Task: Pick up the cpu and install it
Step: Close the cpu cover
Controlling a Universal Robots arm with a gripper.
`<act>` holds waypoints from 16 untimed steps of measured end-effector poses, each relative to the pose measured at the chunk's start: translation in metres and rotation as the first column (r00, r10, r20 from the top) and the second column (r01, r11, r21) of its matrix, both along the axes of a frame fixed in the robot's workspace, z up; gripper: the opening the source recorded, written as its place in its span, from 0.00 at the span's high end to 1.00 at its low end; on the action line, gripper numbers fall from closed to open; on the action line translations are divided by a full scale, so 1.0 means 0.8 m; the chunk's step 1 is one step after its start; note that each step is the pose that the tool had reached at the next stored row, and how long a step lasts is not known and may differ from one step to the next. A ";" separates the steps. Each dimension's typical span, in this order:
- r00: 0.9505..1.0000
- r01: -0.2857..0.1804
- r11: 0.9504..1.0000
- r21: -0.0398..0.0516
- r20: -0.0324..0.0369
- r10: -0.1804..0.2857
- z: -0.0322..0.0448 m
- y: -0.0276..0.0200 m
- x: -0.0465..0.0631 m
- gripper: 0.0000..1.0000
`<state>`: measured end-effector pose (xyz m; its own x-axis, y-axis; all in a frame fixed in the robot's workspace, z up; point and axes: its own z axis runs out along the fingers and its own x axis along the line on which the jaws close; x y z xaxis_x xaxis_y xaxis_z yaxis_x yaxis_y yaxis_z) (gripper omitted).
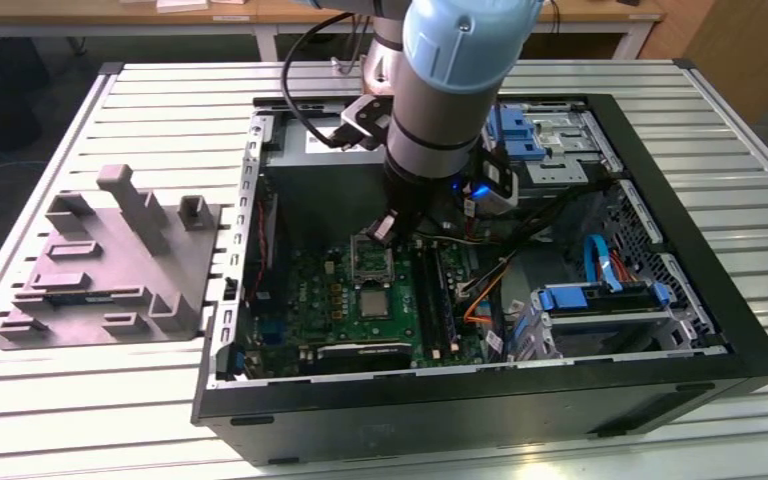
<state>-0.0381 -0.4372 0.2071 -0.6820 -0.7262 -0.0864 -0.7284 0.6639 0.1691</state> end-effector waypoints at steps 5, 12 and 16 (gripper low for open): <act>1.000 -0.006 1.000 -0.004 -0.002 0.006 0.0059 0.0005 0.000 0.89; 1.000 -0.011 1.000 -0.009 -0.002 0.011 0.0151 0.0013 0.000 0.89; 1.000 -0.015 1.000 -0.018 -0.002 0.015 0.0179 0.0017 0.000 0.89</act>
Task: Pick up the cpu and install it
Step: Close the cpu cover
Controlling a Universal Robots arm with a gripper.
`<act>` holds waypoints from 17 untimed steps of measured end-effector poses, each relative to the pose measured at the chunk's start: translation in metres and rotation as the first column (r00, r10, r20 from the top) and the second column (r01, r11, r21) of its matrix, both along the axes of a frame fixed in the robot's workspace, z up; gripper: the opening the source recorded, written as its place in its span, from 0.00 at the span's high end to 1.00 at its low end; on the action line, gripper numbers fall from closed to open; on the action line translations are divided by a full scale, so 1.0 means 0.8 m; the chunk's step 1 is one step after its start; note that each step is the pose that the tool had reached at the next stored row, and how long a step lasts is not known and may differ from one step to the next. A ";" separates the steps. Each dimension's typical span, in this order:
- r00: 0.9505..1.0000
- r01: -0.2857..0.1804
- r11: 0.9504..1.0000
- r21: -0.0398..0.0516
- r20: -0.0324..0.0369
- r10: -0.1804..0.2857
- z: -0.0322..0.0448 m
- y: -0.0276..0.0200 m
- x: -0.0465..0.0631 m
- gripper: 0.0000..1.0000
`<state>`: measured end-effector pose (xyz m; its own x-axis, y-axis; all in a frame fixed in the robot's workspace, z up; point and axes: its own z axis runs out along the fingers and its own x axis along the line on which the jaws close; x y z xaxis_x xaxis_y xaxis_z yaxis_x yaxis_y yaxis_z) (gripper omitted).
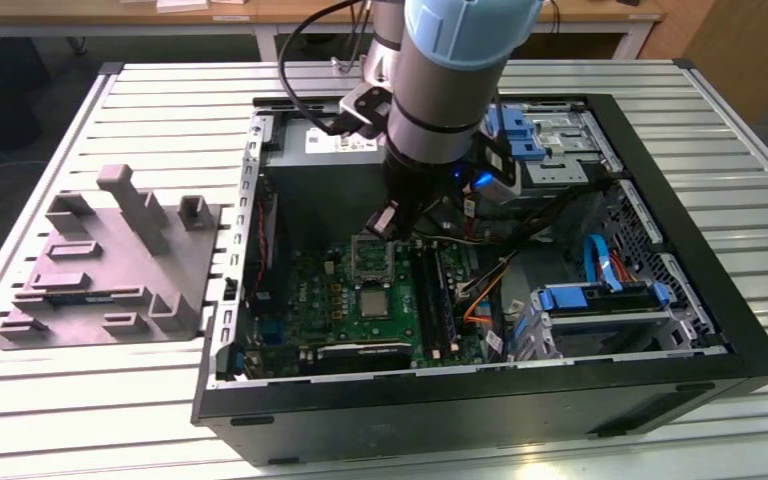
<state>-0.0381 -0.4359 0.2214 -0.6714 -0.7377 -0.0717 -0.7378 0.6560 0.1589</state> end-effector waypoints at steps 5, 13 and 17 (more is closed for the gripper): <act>1.000 -0.010 1.000 -0.014 0.000 0.010 0.0023 0.0012 0.000 0.89; 1.000 -0.025 0.999 -0.025 0.000 0.025 0.0074 0.0024 0.000 0.89; 0.999 -0.045 0.999 -0.031 -0.001 0.045 0.0084 0.0028 0.000 0.89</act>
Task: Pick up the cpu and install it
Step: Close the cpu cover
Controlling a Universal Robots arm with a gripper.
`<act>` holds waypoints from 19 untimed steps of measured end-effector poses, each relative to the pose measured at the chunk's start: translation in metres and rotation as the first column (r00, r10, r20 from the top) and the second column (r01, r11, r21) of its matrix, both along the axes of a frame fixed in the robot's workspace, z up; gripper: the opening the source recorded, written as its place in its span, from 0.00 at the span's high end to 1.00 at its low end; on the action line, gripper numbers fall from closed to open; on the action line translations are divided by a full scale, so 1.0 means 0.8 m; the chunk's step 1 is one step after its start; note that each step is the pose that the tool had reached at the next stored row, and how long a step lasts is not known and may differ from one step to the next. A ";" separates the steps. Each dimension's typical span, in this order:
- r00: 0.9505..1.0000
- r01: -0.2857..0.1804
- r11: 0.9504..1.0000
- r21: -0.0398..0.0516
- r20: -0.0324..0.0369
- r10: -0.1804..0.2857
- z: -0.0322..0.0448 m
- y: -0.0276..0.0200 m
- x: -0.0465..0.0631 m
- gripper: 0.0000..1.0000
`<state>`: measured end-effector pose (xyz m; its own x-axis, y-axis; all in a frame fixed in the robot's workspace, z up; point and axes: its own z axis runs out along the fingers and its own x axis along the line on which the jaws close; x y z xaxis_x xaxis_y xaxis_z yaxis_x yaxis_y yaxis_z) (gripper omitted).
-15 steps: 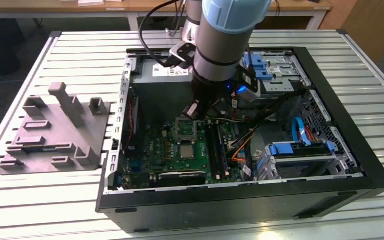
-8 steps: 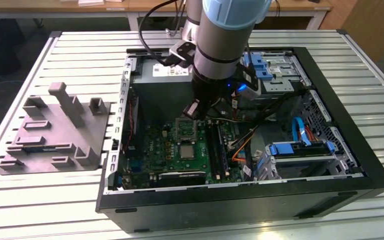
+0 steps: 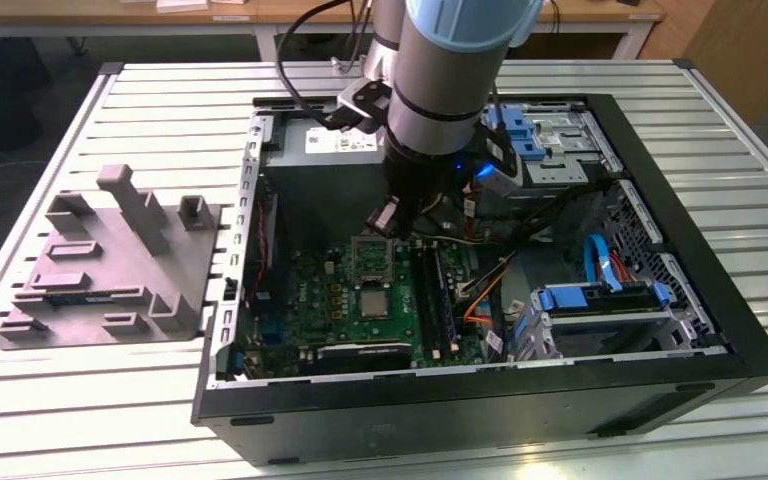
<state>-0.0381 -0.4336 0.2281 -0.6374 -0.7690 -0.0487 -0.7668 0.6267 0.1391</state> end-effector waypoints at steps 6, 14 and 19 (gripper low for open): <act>0.999 -0.044 0.999 -0.008 0.000 0.044 0.0009 -0.0001 0.000 0.89; 0.995 -0.097 0.995 -0.011 -0.001 0.097 0.0036 0.0000 0.000 0.89; 0.995 -0.103 0.995 -0.011 -0.001 0.103 0.0084 0.0001 0.000 0.89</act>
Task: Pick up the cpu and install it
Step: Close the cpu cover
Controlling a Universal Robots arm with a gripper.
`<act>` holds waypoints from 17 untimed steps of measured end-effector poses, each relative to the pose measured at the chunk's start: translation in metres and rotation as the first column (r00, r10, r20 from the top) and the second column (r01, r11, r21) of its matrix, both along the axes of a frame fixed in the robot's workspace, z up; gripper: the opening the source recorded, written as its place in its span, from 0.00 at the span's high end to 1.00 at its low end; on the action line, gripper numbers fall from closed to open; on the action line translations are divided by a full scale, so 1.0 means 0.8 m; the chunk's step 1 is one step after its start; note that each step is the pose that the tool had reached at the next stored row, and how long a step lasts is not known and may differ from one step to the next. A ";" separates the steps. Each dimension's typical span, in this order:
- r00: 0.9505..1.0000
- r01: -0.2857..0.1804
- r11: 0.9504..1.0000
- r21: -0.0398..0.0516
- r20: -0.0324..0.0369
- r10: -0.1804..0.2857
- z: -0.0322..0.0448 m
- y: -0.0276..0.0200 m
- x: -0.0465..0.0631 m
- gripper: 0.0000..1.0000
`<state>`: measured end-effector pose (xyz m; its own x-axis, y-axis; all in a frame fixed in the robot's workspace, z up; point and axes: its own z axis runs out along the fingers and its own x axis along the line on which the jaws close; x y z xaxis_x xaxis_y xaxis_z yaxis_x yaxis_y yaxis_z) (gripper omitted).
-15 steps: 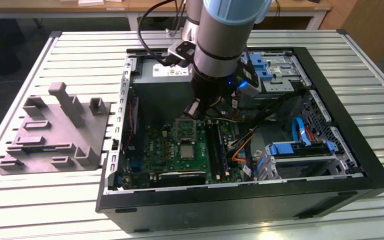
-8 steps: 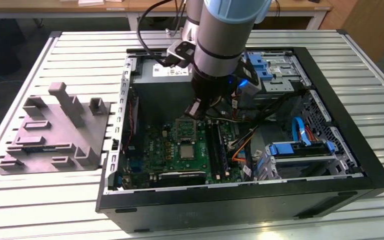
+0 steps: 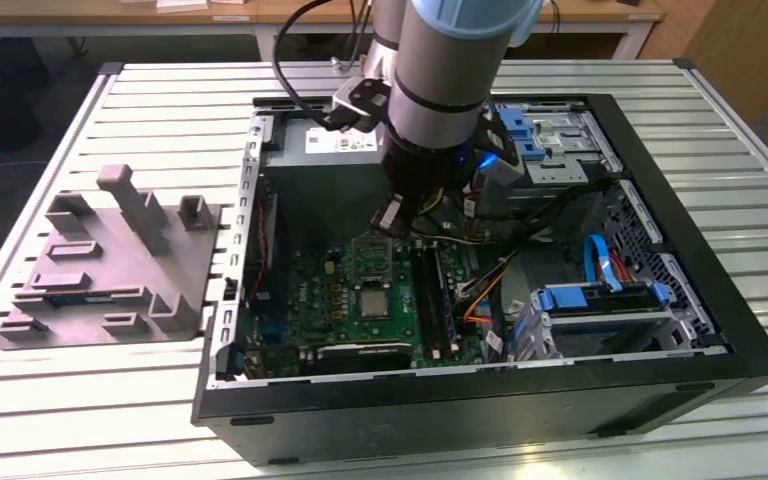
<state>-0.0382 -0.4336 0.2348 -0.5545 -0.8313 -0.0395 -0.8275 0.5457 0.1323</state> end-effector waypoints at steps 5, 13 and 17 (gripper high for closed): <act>0.999 -0.039 0.999 -0.003 0.000 0.039 0.0007 -0.0001 -0.001 0.89; 0.999 -0.054 0.999 -0.003 0.000 0.054 0.0032 0.0000 -0.001 0.89; 0.997 -0.073 0.997 -0.003 0.000 0.073 0.0038 0.0000 -0.002 0.89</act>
<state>-0.0396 -0.4336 0.2379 -0.4925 -0.8695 -0.0370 -0.8650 0.4844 0.1308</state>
